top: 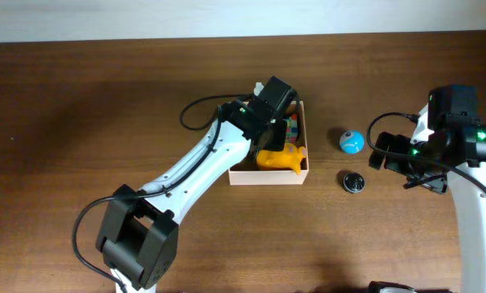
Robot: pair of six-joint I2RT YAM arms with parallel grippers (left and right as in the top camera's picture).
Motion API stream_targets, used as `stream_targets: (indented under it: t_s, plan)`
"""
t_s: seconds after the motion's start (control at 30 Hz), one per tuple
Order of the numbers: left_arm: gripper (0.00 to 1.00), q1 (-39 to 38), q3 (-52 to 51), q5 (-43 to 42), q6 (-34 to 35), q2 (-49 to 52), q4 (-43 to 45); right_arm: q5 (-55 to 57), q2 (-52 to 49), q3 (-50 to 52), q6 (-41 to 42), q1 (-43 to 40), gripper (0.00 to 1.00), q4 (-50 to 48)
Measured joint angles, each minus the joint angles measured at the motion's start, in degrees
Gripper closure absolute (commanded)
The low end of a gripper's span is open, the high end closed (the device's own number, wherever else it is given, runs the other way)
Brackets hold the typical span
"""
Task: Pack container
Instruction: 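Lift the yellow plush toy and lower it into the box, then push the yellow plush toy down into the box with the left gripper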
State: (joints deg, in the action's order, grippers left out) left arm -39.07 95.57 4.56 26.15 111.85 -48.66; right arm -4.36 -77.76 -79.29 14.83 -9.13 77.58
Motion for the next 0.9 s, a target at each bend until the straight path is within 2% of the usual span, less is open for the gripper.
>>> stream_targets:
  t_s: [0.17,0.27,0.33,0.4,0.47,0.57,0.63,0.9]
  plan:
    - [0.53,-0.87,0.0,-0.02,-0.02,0.0,0.31,0.0,0.0,0.0,0.02,0.0,0.01,-0.04]
    - [0.61,-2.64,0.0,-0.24,-0.33,0.0,1.14,0.0,0.0,0.0,0.0,0.0,0.01,-0.04]
    - [0.62,-4.22,0.0,-0.24,-0.98,0.0,1.33,0.0,0.0,0.0,0.02,0.0,0.01,-0.04]
    - [0.52,-5.2,0.0,-0.02,-1.4,0.0,1.31,0.0,0.0,0.0,0.0,0.0,0.01,-0.04]
    - [0.32,-5.88,0.0,0.02,-1.97,0.0,1.31,0.0,0.0,0.0,0.02,0.0,0.02,-0.04]
    - [0.23,-5.97,0.0,-0.02,-2.49,0.0,1.29,0.0,0.0,0.0,0.04,0.0,0.01,-0.04]
    - [0.2,-5.95,0.0,-0.04,-2.58,0.0,1.31,0.0,0.0,0.0,0.0,0.0,0.01,-0.07]
    - [0.19,-5.97,0.2,-2.97,-2.58,0.0,1.27,0.0,0.0,0.0,0.0,0.0,0.01,-0.04]
